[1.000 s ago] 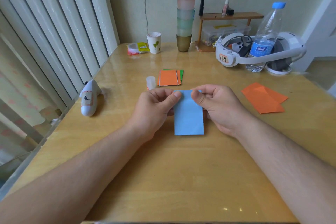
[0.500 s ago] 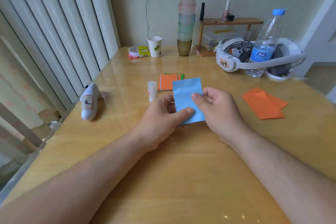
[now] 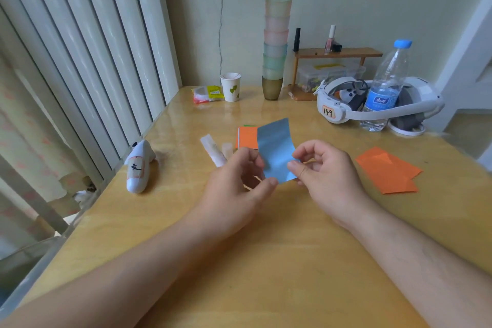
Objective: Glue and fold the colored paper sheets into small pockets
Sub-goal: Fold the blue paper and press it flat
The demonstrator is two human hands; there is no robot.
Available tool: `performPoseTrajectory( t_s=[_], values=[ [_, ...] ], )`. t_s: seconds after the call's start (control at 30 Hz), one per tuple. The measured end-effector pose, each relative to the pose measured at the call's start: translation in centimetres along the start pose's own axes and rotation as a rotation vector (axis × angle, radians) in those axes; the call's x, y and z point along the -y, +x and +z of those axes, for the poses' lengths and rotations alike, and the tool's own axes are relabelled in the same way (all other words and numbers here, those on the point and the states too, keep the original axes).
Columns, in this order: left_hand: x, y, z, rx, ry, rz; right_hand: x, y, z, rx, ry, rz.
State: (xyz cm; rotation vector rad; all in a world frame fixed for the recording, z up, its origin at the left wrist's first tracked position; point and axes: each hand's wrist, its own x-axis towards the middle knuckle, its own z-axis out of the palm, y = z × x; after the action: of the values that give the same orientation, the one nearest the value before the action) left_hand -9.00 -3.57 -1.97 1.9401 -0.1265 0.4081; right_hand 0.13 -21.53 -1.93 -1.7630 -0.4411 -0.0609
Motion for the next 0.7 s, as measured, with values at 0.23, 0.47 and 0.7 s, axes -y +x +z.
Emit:
performPoseTrajectory(
  t_s=[0.23, 0.47, 0.7],
  values=[
    [0.5, 2.9, -9.9, -0.568, 0.35, -0.18, -0.1, 0.4, -0.2, -0.062, 0.086, 0.046],
    [1.9, 3.1, -5.9, -0.131, 0.554, -0.147, 0.8, 1.8, 2.0, 0.006, 0.063, 0.067],
    [1.6, 8.2, -3.3, -0.189, 0.529, -0.096, 1.5, 7.7, 5.3, -0.021, -0.007, 0.065]
  ],
)
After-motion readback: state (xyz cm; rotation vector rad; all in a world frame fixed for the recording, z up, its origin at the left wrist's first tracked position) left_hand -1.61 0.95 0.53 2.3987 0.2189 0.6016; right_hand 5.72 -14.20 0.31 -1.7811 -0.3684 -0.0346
